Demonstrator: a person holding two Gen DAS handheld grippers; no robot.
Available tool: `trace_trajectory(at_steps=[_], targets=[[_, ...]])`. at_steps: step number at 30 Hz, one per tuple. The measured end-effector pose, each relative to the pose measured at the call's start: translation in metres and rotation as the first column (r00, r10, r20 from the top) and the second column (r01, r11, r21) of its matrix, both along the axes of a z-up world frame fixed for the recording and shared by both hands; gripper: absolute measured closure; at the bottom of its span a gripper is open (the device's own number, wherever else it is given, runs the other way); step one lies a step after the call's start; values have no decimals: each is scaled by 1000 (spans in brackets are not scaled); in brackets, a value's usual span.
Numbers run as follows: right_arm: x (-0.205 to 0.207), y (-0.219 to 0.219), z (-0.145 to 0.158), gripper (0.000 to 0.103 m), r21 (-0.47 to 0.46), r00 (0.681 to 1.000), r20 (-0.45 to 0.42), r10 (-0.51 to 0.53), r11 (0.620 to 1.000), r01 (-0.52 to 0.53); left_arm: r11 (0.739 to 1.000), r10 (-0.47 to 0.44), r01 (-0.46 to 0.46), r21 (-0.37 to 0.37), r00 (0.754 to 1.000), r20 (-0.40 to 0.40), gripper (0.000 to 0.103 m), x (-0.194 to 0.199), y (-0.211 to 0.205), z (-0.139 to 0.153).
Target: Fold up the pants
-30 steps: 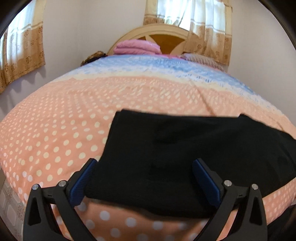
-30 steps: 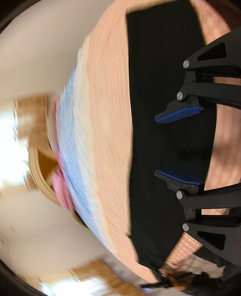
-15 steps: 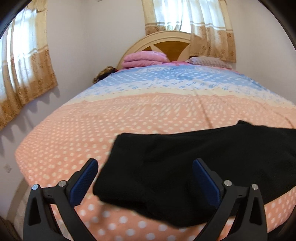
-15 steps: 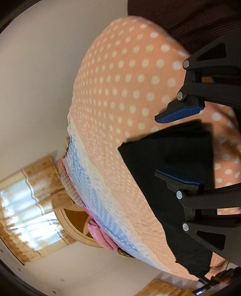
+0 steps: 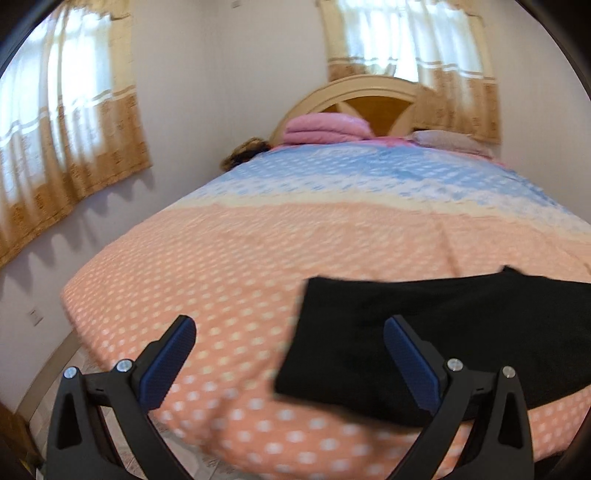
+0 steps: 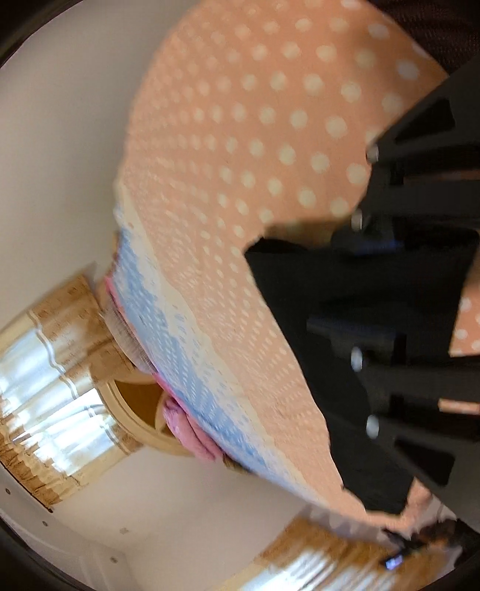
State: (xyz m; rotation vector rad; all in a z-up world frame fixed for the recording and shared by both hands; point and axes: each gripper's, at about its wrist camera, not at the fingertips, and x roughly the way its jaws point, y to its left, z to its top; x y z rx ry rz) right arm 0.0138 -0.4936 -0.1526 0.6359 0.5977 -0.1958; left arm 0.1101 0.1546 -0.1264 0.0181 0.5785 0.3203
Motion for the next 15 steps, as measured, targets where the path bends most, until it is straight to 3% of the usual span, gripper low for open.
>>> trace_trajectory(at_steps=[4, 6, 9, 12, 15], targets=[[-4, 4, 7, 92, -32, 999, 36, -40, 999, 41, 993, -120, 120, 2, 993, -13, 0, 13, -42, 3], [-9, -1, 17, 94, -47, 994, 71, -80, 995, 84, 980, -197, 197, 8, 980, -31, 0, 23, -69, 0], [-9, -11, 15, 94, -29, 994, 49, -99, 995, 100, 958, -282, 284, 48, 958, -52, 0, 33, -101, -9], [-4, -12, -2, 93, -36, 995, -9, -95, 995, 94, 944, -317, 324, 60, 943, -105, 0, 46, -122, -27], [-12, -18, -2, 86, 26, 996, 19, -91, 996, 90, 939, -332, 341, 43, 933, -140, 0, 51, -131, -41]])
